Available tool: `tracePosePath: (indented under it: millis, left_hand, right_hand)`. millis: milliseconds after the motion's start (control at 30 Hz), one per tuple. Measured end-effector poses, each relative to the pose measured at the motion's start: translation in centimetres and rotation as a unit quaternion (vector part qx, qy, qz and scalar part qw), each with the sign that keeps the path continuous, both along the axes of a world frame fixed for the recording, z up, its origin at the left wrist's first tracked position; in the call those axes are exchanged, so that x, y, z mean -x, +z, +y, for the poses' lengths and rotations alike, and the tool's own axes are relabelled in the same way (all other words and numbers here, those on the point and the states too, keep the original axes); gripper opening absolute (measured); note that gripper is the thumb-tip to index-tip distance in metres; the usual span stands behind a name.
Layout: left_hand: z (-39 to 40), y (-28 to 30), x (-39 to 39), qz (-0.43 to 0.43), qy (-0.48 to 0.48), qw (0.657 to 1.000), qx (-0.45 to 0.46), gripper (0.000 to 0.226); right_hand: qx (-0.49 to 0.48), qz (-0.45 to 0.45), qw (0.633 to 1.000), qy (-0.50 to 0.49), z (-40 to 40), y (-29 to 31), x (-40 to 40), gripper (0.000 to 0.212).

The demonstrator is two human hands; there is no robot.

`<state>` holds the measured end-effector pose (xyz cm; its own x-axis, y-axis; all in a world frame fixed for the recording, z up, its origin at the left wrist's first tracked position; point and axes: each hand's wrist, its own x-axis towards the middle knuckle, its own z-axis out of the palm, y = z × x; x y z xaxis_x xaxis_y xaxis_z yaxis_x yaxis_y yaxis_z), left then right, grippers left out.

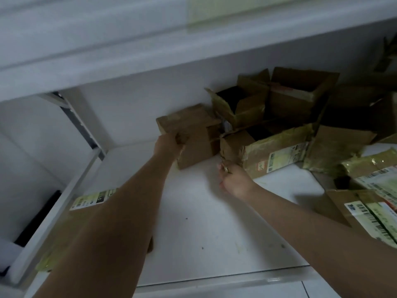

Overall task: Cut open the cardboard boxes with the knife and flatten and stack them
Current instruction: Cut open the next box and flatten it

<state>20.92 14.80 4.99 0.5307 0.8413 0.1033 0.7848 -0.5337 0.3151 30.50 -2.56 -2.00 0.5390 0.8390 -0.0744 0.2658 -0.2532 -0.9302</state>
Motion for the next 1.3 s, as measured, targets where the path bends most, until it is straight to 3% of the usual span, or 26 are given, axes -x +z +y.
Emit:
tracePosePath:
  millis: [67, 167, 333, 433, 533, 667, 867, 967, 1033, 1167, 1300]
  left_hand:
    - [-0.6, -0.6, 0.2, -0.008, -0.013, 0.999, -0.044, 0.036]
    - [-1.6, -0.6, 1.7, -0.022, -0.024, 0.997, -0.075, 0.046]
    - [-2.5, 2.7, 6.4, -0.044, -0.012, 0.989, -0.138, 0.026]
    - [-4.4, 5.6, 8.6, -0.024, -0.002, 0.988, -0.151, 0.036]
    - [-8.0, 7.3, 9.9, 0.011, -0.023, 0.987, -0.157, 0.049]
    - [-14.6, 7.1, 10.5, 0.022, -0.072, 0.977, -0.201, 0.046]
    - [-22.4, 4.6, 9.4, -0.001, -0.099, 0.987, -0.123, 0.041]
    - [-22.0, 3.8, 10.3, -0.018, -0.114, 0.981, -0.155, 0.04]
    - [-20.6, 3.6, 11.3, 0.0, -0.108, 0.981, -0.162, 0.066]
    - [-18.0, 2.8, 12.9, -0.012, -0.07, 0.994, -0.079, 0.106]
    - [-15.8, 1.1, 14.4, 0.002, -0.066, 0.996, 0.062, 0.096]
  right_hand:
    - [0.003, 0.02, 1.0, -0.006, -0.1, -0.4, -0.2, 0.014]
    - [0.027, 0.013, 1.0, 0.005, -0.4, -0.3, 0.0, 0.019]
    - [-0.011, 0.055, 0.998, -0.004, -0.7, 0.7, 1.6, 0.026]
    - [-0.037, 0.071, 0.997, -0.024, -1.3, 1.4, 3.2, 0.024]
    - [-0.081, 0.019, 0.994, -0.067, -2.7, 2.9, 5.0, 0.015]
    - [-0.126, 0.014, 0.985, -0.115, -5.9, 4.3, 7.0, 0.021]
    - [-0.025, 0.035, 0.979, -0.199, -11.9, 3.6, 7.5, 0.025]
    - [0.037, 0.013, 0.98, -0.195, -14.8, 2.7, 7.6, 0.037]
    - [0.069, 0.022, 0.981, -0.181, -16.2, 1.9, 7.8, 0.036]
    - [0.097, 0.054, 0.979, -0.169, -17.7, 0.9, 8.3, 0.028]
    - [0.096, 0.062, 0.982, -0.151, -18.2, 1.2, 8.3, 0.026]
